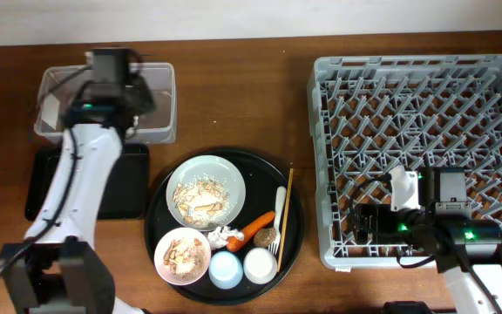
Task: Sort waste into correct bins and load items into the dishwasher rack
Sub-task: 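Grasp the red wrapper with the left gripper and drop it in the clear bin, then pick a white cup with the right gripper and place it in the rack, then pick the second white cup with the right gripper, place it in the rack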
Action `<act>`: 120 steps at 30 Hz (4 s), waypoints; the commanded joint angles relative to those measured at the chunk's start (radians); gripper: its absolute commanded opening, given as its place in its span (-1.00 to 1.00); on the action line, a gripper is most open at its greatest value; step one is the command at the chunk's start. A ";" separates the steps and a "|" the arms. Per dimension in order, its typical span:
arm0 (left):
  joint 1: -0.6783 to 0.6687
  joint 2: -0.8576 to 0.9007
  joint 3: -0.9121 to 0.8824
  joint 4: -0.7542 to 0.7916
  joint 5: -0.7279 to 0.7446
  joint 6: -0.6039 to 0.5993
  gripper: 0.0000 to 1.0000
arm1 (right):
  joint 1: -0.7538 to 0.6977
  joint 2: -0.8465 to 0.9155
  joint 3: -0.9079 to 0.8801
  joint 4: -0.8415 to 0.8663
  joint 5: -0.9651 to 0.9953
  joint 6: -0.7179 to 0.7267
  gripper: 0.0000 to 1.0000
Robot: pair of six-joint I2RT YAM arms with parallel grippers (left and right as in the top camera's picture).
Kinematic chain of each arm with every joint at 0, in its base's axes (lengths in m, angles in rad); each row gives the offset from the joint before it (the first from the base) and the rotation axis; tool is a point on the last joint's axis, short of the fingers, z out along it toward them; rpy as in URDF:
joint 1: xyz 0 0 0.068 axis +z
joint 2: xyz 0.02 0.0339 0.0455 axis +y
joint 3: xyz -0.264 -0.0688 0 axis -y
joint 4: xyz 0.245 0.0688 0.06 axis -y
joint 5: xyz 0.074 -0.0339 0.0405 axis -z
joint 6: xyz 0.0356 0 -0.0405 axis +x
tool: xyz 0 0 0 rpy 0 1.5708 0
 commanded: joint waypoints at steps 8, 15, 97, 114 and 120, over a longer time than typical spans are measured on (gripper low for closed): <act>0.089 0.210 0.011 0.188 0.082 0.127 0.48 | -0.004 -0.003 0.021 0.000 -0.012 -0.003 0.97; 0.081 -0.035 0.013 -0.589 0.126 0.124 0.99 | -0.003 -0.003 0.035 -0.002 -0.059 -0.003 0.97; 0.081 -0.036 -0.001 -0.743 0.201 0.124 0.99 | -0.698 0.668 0.578 0.040 0.178 0.183 0.99; 0.081 -0.036 -0.001 -0.740 0.201 0.124 0.99 | 1.031 0.719 0.519 0.006 0.103 0.073 0.97; 0.081 -0.036 -0.001 -0.740 0.201 0.124 0.98 | 1.185 0.912 0.519 0.096 0.137 0.138 0.98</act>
